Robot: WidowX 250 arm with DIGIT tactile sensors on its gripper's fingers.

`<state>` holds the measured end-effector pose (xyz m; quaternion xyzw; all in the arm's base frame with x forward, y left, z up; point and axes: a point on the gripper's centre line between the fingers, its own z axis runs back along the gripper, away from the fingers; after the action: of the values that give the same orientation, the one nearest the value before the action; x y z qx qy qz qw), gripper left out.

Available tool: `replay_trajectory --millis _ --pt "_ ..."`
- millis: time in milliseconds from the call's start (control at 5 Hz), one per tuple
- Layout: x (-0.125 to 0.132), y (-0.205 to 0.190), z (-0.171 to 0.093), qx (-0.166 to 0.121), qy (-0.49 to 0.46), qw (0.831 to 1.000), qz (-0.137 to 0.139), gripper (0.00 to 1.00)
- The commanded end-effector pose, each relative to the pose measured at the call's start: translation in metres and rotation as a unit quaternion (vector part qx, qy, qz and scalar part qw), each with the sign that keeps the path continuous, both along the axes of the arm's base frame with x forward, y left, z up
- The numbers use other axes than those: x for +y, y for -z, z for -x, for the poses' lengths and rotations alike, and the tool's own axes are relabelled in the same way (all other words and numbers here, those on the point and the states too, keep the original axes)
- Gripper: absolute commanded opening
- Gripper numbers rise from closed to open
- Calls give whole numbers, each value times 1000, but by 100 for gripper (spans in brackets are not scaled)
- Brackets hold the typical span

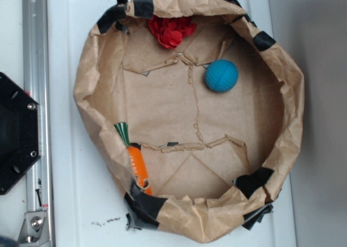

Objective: Grab the blue ball.

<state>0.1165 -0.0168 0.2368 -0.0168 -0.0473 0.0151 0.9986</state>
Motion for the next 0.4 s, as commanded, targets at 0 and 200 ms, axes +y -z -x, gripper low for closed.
replay_trajectory --millis 0,200 --pt "0 0 0 0 0 1000 0 100" --pt "23 14 -41 19 -2 992 -125 100"
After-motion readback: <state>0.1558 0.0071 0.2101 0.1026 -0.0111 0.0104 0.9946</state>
